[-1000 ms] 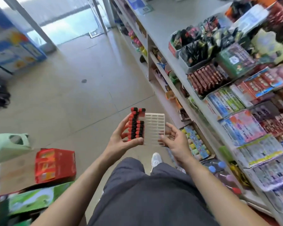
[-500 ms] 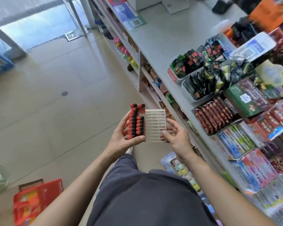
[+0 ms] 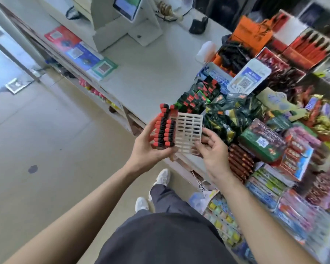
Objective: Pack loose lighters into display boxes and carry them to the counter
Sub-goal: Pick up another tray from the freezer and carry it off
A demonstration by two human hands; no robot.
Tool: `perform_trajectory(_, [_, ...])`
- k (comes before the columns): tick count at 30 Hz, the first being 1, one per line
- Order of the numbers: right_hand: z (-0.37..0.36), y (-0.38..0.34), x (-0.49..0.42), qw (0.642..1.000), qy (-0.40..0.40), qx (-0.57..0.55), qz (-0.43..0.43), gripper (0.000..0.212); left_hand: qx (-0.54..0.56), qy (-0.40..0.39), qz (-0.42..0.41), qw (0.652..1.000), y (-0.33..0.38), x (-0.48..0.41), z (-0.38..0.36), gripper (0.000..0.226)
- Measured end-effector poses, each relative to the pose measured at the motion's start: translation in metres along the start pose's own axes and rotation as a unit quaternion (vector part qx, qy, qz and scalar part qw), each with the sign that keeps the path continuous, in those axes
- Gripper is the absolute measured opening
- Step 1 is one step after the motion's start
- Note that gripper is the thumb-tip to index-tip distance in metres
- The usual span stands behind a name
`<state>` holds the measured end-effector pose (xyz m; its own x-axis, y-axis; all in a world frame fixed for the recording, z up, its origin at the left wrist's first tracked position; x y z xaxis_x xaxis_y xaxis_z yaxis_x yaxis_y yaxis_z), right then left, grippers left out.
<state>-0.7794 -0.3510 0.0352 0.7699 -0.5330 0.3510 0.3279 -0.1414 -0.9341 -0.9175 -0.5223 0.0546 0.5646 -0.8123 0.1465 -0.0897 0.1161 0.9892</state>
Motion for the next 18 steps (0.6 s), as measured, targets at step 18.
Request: perform_trajectory(18, [0.005,-0.052,-0.226,0.996,0.059,0.054,-0.025,0.041,-0.182,0.011,0.045,0.982,0.012,-0.244,0.082,0.049])
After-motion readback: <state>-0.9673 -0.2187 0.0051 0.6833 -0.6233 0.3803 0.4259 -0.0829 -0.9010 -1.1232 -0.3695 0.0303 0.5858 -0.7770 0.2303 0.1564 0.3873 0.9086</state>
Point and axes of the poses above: each hand's wrist, its own x-axis away from the middle knuckle, its own z-axis out of the back of the hand, y = z × x, the point moved 6 cm from there along -x, towards the middle knuckle, and after that the axes turned 13 degrees about -y, right-handed, at the moved point
